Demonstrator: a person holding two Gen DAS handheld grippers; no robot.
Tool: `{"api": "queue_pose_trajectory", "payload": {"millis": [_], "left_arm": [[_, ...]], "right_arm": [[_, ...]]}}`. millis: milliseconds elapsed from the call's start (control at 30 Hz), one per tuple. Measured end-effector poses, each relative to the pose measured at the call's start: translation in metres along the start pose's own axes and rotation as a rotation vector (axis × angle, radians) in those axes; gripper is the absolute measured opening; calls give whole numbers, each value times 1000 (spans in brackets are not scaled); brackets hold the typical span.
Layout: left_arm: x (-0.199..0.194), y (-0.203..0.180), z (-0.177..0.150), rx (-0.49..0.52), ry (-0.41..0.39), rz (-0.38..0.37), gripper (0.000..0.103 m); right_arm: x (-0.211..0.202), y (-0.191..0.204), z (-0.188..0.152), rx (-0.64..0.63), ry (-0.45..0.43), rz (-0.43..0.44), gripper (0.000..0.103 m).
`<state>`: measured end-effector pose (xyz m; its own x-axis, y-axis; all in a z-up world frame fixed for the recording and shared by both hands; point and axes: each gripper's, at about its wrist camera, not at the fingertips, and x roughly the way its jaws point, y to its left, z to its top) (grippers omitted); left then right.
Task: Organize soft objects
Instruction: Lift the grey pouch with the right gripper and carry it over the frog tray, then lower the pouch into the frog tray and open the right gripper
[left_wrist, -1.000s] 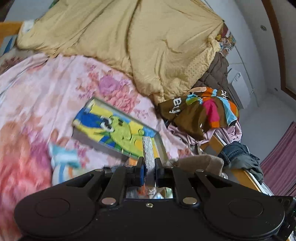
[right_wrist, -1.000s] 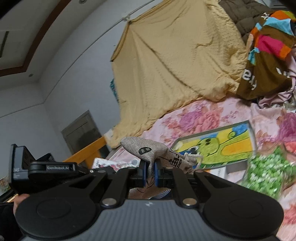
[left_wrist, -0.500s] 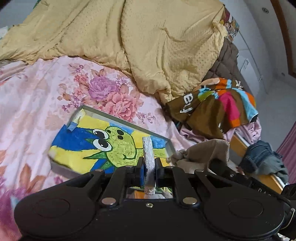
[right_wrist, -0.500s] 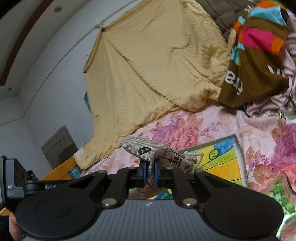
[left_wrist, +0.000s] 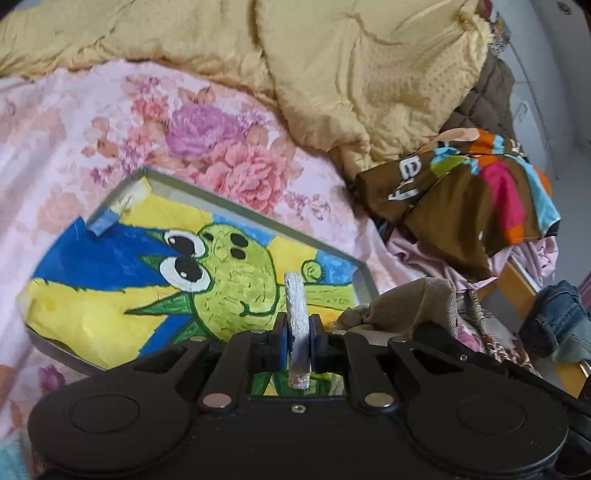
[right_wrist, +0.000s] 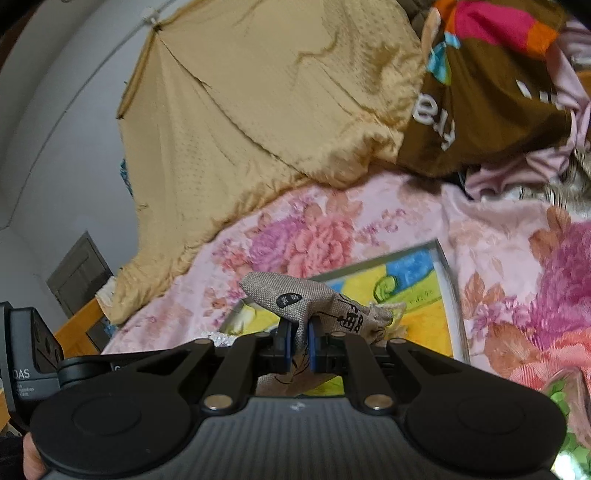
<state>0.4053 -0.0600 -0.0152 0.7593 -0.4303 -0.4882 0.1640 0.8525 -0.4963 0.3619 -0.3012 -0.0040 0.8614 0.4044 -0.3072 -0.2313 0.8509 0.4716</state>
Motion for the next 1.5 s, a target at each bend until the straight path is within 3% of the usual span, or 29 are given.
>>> {"api": "queue_pose_trajectory", "payload": {"millis": [467,600,733,1000,1233,1500], "left_arm": [[18,19,-9,-105,56,94,12],[17,25,-11,-127,64,108,20],[12,31,-11,-140,64,115,31],[-6,34,-8,-116,30,137,62],[-33,29,-7,-64,-11,147,78],[-80,13,-11,9,-103,159,91]], "right_arm": [[29,10,-18,-59,145,-59,14],[34,17,-21,-77,157,-46,27],[35,23,-21,-105,157,-56,29],[36,23,-24,-114,174,-57,47],[26,26,-24,-117,154,-62,70],[-12,40,-17,-179,84,-88,87]]}}
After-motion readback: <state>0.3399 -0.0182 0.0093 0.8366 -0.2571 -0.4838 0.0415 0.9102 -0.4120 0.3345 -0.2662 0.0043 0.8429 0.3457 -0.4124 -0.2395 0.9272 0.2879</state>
